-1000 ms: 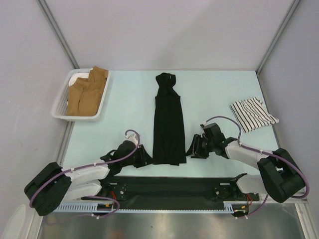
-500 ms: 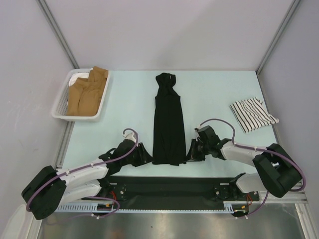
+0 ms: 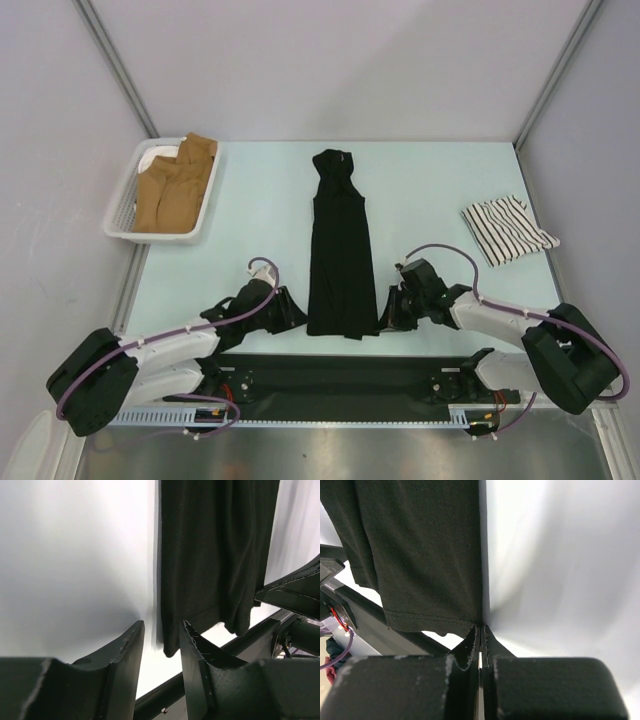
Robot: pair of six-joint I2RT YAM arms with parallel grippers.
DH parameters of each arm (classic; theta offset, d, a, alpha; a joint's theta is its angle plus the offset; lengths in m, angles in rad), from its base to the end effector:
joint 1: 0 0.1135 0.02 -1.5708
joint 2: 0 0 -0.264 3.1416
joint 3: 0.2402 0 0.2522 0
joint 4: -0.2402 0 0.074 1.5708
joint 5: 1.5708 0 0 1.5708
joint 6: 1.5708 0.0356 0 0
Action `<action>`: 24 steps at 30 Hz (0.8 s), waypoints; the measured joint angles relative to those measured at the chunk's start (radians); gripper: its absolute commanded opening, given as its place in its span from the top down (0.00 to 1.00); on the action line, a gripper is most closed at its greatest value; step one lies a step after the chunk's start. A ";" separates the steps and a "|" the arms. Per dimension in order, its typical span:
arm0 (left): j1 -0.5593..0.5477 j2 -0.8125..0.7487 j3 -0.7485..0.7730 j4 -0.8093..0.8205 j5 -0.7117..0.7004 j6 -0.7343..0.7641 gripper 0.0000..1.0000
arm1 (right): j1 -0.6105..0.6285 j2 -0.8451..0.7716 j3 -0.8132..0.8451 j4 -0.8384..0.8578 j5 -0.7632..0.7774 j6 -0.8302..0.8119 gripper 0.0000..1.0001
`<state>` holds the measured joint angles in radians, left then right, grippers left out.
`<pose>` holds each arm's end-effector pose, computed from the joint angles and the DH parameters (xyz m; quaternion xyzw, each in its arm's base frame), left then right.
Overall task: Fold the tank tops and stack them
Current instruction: Fold the tank top
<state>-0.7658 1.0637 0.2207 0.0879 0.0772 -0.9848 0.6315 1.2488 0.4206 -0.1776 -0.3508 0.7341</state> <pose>0.1273 -0.1262 0.1262 -0.0850 0.9135 -0.3270 0.2268 0.1573 0.1302 0.1333 -0.0001 0.9469 0.3032 0.1072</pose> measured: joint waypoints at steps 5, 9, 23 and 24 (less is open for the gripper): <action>0.000 -0.014 -0.008 0.008 0.003 -0.001 0.56 | 0.002 -0.021 -0.012 -0.009 0.003 0.007 1.00; 0.000 -0.023 -0.013 0.007 0.003 -0.001 0.54 | 0.002 -0.026 -0.014 -0.014 0.003 0.010 0.69; -0.019 -0.002 -0.014 0.041 -0.002 -0.006 0.53 | -0.005 0.037 0.384 -0.249 0.231 -0.128 0.57; -0.024 0.008 -0.011 0.050 -0.004 -0.009 0.55 | -0.006 0.077 0.436 -0.241 0.239 -0.138 0.58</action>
<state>-0.7895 1.0721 0.2092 0.1379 0.0734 -0.9939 0.6250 1.3254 0.8562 -0.4187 -0.1120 0.5957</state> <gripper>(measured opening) 0.479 0.434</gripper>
